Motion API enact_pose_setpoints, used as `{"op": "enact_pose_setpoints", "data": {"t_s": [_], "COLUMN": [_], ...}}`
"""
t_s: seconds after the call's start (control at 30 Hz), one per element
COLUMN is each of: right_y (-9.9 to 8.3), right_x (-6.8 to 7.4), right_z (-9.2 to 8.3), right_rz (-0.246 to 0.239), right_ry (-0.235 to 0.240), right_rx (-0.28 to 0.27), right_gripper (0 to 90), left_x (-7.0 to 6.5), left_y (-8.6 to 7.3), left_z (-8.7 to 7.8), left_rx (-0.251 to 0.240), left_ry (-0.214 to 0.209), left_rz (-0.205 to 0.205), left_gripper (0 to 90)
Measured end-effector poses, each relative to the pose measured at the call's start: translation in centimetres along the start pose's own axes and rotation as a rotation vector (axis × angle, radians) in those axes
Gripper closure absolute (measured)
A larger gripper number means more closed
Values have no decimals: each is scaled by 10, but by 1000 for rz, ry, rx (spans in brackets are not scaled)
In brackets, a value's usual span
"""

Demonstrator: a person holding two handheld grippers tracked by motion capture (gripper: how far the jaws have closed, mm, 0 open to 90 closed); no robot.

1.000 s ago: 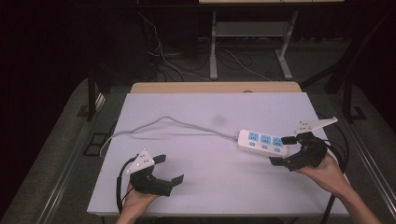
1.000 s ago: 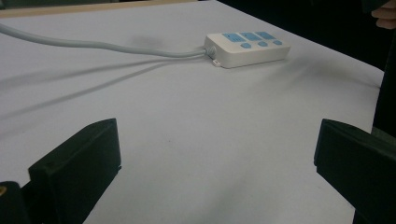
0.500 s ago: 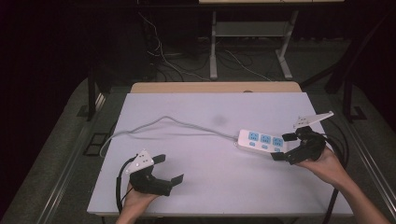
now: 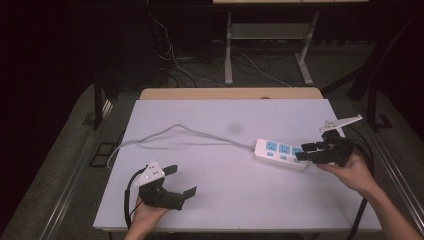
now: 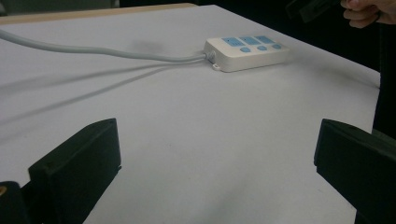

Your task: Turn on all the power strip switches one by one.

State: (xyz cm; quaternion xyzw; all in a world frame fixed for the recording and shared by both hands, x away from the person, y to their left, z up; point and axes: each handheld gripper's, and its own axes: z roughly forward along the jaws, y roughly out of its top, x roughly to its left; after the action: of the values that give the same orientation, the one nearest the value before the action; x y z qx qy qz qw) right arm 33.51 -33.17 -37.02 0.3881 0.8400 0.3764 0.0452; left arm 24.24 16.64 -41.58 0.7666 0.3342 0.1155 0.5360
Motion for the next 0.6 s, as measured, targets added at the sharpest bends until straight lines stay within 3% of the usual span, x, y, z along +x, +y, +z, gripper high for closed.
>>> {"op": "enact_pose_setpoints", "data": {"t_s": [0.03,0.07,0.33,0.43,0.6], "right_y": [0,0,-1,-1,-3], "right_x": [0,-2,-8,-10,-12], "right_z": [0,1,4,6,15], "right_rz": [0,2,16,25,31], "right_ry": [0,-5,17,27,24], "right_rx": [0,3,27,29,83], "right_gripper": [530,601,879,899,900], "left_x": [0,0,4,6,5], "left_y": [0,0,1,1,1], "left_z": [0,1,-1,-2,-1], "left_rx": [0,8,-7,-16,-15], "left_ry": [0,2,-1,-3,-4], "left_rz": [0,1,-15,-19,-17], "left_gripper": [0,0,0,0,0]}}
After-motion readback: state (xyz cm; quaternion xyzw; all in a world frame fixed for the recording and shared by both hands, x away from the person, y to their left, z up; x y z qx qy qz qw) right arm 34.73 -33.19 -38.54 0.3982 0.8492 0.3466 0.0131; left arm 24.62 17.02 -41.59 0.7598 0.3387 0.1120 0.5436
